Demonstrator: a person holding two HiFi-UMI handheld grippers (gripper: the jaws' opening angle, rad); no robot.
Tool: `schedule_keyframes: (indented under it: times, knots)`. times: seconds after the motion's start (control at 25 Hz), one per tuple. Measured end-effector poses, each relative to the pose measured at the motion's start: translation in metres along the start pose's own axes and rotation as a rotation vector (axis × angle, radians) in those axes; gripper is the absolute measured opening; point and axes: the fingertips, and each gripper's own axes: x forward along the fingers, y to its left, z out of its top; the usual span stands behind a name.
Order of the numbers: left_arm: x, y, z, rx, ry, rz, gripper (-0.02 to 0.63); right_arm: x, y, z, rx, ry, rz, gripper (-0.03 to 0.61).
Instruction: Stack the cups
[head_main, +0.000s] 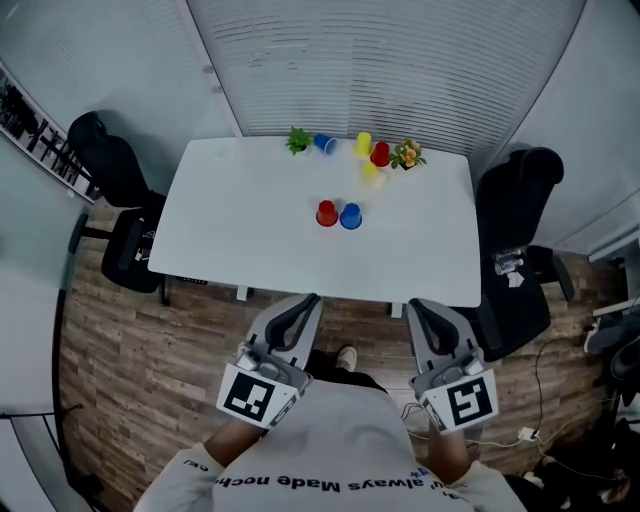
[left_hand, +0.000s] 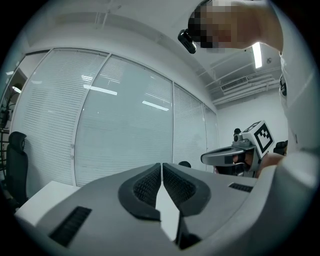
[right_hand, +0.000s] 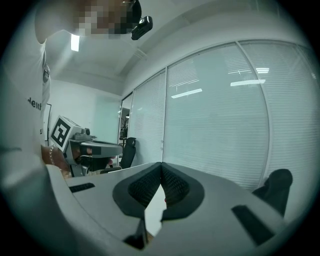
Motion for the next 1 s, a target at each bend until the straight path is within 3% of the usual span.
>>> schedule_keyframes:
  times: [0.52, 1.0]
  knots:
    - [0.047, 0.054, -0.003, -0.015, 0.014, 0.023, 0.029, 0.063, -0.029, 0.006, -0.002, 0.031, 0.021, 0.008]
    - [0.1, 0.159, -0.005, -0.041, 0.019, 0.015, 0.029, 0.176, -0.05, 0.019, -0.026, 0.088, 0.024, 0.008]
